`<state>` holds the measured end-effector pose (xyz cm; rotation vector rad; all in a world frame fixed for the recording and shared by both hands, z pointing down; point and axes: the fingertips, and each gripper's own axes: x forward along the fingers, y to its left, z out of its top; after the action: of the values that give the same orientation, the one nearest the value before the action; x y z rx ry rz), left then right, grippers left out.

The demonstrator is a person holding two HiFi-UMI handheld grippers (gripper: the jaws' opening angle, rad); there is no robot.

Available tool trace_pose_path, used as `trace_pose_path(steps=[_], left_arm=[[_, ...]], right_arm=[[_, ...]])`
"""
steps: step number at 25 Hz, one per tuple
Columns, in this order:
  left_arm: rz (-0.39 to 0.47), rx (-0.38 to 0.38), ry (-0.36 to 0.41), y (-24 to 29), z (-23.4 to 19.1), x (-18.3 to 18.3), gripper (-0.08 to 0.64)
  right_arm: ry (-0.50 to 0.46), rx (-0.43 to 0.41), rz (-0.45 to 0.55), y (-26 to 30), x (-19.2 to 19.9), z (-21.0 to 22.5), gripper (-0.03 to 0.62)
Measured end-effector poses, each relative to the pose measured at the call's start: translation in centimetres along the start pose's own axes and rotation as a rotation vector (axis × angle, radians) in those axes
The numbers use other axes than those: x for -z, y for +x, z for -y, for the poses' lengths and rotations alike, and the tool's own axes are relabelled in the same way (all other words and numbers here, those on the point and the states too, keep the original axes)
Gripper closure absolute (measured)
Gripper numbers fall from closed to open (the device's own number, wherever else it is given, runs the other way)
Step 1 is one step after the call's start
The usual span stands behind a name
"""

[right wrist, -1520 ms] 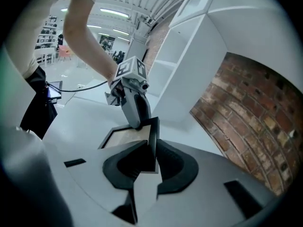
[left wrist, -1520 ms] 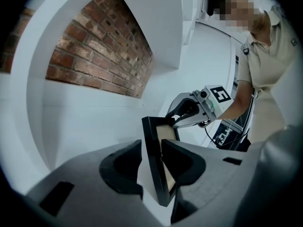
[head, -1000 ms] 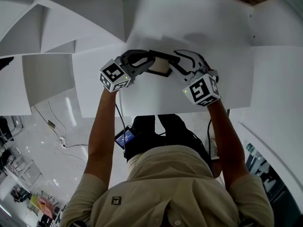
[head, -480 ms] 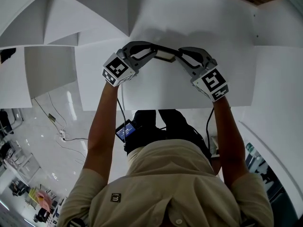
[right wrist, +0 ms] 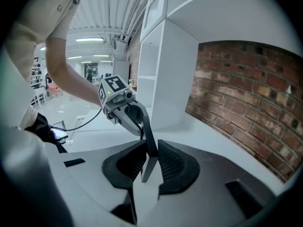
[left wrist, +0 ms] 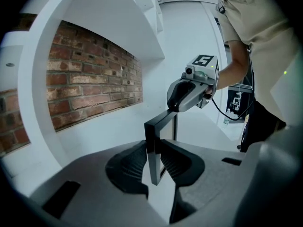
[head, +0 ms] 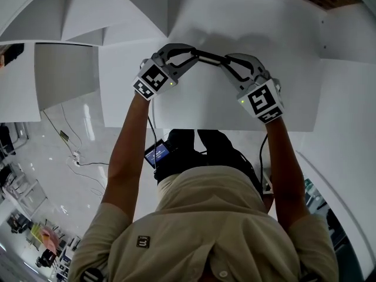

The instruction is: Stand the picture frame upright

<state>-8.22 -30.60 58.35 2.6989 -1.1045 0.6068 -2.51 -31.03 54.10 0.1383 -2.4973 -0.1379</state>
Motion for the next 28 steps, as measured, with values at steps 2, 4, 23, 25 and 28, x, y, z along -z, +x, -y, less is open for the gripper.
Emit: trace_pose_path(steps=[2, 4, 23, 25, 28], left_arm=[[-0.003, -0.006, 0.001, -0.08, 0.07, 0.21, 0.465], [-0.006, -0.009, 0.004, -0.24, 0.09, 0.32, 0.465], [-0.037, 0.017, 0.062, -0.59, 0.55, 0.18, 0.459], [-0.041, 0.017, 0.069, -0.73, 0.51, 0.26, 0.457], [-0.044, 0.017, 0.078, -0.96, 0.64, 0.26, 0.457]], right_arm=[[-0.005, -0.002, -0.005, 0.09, 0.12, -0.15, 0.518], [0.001, 0.004, -0.005, 0.18, 0.06, -0.17, 0.518], [-0.013, 0.008, -0.032, 0.69, 0.25, 0.07, 0.505], [-0.013, 0.007, -0.033, 0.75, 0.28, 0.09, 0.505], [-0.015, 0.005, -0.034, 0.70, 0.37, -0.02, 0.505]])
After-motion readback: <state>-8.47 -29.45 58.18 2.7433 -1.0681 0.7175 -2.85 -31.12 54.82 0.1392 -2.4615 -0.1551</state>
